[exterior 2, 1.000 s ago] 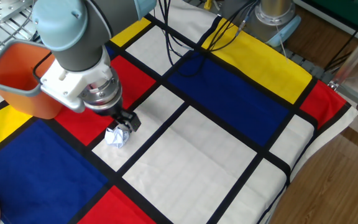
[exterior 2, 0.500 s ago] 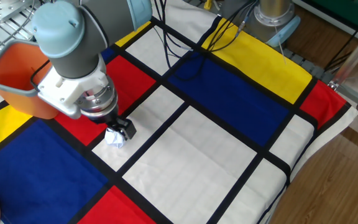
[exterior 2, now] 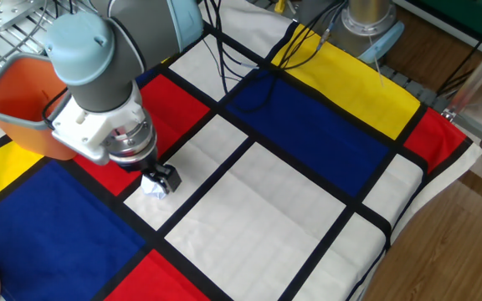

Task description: Put the garbage in the trash can

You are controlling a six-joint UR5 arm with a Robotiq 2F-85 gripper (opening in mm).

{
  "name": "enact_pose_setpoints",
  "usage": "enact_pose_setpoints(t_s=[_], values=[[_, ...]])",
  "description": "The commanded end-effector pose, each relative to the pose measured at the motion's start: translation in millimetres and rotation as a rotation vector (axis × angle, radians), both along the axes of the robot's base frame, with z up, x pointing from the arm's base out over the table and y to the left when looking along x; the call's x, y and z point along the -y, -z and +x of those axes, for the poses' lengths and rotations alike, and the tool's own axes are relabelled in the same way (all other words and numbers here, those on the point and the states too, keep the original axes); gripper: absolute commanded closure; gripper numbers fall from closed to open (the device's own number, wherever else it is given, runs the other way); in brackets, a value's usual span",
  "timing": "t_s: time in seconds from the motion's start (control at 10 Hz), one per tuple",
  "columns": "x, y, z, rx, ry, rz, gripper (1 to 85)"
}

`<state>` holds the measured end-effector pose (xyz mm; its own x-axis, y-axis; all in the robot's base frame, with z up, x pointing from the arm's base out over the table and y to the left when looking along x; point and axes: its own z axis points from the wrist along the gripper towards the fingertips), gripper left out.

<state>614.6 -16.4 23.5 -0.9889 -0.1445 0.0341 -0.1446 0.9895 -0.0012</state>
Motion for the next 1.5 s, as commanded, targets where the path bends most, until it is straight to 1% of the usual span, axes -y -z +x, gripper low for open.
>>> enact_pose_setpoints(t_s=[0.0, 0.1, 0.3, 0.5, 0.7, 0.8, 1.0, 1.1, 1.2, 1.3, 1.4], values=[[4.6, 5.9, 0.4, 0.001, -0.001, -0.004, 3.0], [6.9, 8.5, -0.4, 0.001, -0.004, -0.007, 4.0], [5.8, 13.2, -0.7, 0.006, -0.010, 0.003, 4.0], [7.0, 13.2, -0.7, 0.006, -0.007, -0.002, 5.3], [7.3, 12.2, 1.0, 0.012, 0.010, -0.004, 8.7], [8.2, 10.0, 1.1, 0.011, 0.020, -0.009, 13.0], [13.4, 6.3, 1.3, 0.007, 0.046, -0.034, 31.0], [17.5, 6.3, 1.5, 0.009, 0.075, -0.054, 52.7], [21.6, 5.1, 3.2, 0.011, 0.103, -0.076, 71.3], [21.7, 3.5, 4.5, 0.011, 0.118, -0.082, 84.7], [20.0, 2.4, 5.0, 0.009, 0.120, -0.079, 84.7]])
